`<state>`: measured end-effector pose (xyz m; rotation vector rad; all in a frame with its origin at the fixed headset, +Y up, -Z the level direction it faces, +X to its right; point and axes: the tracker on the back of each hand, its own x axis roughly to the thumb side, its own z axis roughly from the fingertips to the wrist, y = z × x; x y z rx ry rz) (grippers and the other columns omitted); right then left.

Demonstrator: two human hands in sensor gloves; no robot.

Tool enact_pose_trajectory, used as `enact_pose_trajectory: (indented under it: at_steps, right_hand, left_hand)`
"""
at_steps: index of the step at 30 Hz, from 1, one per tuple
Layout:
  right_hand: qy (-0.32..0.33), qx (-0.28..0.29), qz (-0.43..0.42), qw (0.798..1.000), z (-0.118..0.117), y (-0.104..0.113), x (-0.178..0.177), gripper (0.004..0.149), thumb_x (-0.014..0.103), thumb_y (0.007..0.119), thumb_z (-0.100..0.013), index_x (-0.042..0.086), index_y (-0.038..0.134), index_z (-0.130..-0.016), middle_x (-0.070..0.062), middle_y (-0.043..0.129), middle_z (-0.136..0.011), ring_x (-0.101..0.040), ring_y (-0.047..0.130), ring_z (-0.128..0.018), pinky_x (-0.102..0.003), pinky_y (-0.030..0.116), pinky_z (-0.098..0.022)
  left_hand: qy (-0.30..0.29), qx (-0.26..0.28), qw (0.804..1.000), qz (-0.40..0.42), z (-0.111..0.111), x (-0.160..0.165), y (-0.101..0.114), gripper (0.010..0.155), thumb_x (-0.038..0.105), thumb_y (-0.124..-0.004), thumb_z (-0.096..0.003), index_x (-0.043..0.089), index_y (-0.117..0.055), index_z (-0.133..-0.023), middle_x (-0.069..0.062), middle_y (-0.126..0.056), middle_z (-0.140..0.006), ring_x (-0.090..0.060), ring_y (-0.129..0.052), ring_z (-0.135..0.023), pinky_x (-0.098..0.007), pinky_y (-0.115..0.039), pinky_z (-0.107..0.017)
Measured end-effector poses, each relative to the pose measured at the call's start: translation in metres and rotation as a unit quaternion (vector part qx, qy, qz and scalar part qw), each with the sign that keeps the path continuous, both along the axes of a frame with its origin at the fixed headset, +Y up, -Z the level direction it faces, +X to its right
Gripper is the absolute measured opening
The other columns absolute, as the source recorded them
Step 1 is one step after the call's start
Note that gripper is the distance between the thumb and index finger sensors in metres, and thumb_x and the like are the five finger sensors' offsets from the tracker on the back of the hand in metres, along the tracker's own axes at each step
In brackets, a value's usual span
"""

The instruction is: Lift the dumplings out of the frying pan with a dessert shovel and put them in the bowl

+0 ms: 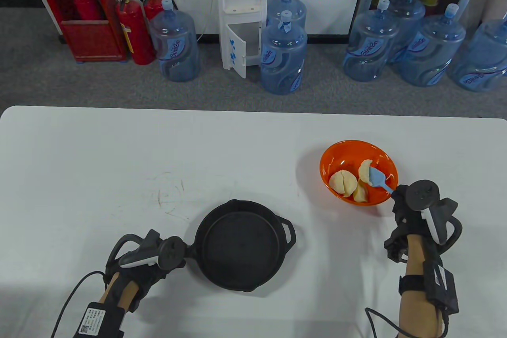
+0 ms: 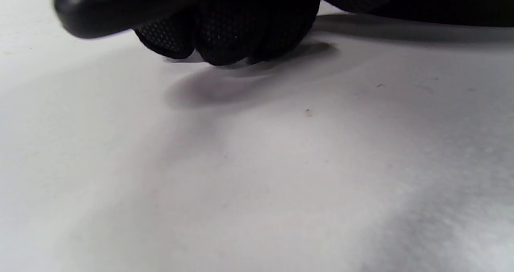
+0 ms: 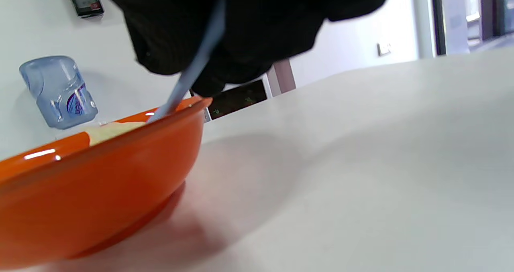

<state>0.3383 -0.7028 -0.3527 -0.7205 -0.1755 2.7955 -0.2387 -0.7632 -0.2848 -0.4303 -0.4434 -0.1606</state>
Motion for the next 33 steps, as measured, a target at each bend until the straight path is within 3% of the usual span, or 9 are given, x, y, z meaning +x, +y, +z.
enact_pose_trajectory:
  at_steps: [19,26,33]
  right_hand:
    - [0.008,-0.01,0.147,0.989,-0.012,0.011,-0.019,0.039,0.041,0.08,-0.06,0.031,0.085,-0.097,-0.003,0.088,-0.088,-0.018,0.093,-0.05,-0.04,0.08,-0.043]
    - [0.005,-0.012,0.191,0.982,-0.006,0.019,-0.026,0.04,0.04,0.079,-0.06,0.03,0.083,-0.099,-0.004,0.087,-0.09,-0.019,0.093,-0.053,-0.041,0.079,-0.045]
    - [0.004,0.043,0.206,0.978,0.013,0.044,-0.031,0.041,0.039,0.077,-0.061,0.029,0.081,-0.1,-0.005,0.086,-0.091,-0.019,0.092,-0.053,-0.041,0.08,-0.045]
  left_hand:
    - [0.002,-0.001,1.0,0.003,0.0,0.0,0.0,0.054,0.047,-0.059,-0.0594,0.027,-0.056,-0.109,0.009,-0.082,-0.085,-0.013,-0.093,-0.068,-0.051,-0.075,-0.075]
    - [0.002,-0.001,1.0,0.002,0.0,0.0,0.0,0.054,0.048,-0.059,-0.0595,0.027,-0.056,-0.109,0.009,-0.082,-0.085,-0.013,-0.093,-0.068,-0.05,-0.075,-0.075]
    - [0.002,-0.001,1.0,-0.001,0.0,0.0,0.0,0.054,0.048,-0.059,-0.0595,0.027,-0.056,-0.109,0.009,-0.082,-0.085,-0.013,-0.093,-0.069,-0.051,-0.075,-0.075]
